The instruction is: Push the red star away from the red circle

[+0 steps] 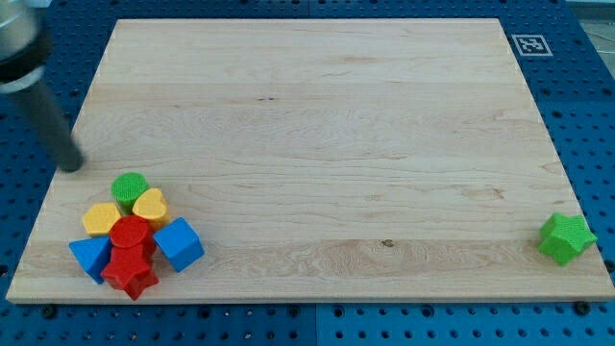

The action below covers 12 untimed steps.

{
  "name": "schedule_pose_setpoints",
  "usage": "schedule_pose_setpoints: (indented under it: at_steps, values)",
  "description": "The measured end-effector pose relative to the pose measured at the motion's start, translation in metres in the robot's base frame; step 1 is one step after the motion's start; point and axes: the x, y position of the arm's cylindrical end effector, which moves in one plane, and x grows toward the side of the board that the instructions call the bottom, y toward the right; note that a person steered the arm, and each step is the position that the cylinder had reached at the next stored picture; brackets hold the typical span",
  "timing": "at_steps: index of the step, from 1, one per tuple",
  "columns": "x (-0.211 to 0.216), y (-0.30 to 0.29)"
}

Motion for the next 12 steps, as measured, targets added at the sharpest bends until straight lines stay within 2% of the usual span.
schedule_pose_setpoints:
  at_steps: [1, 2, 3, 9, 12]
  values:
    - [0.01, -0.002]
    - [0.095, -0.001]
    - [0.135, 0.008]
    - [0.136, 0.107]
    - [0.134, 0.268]
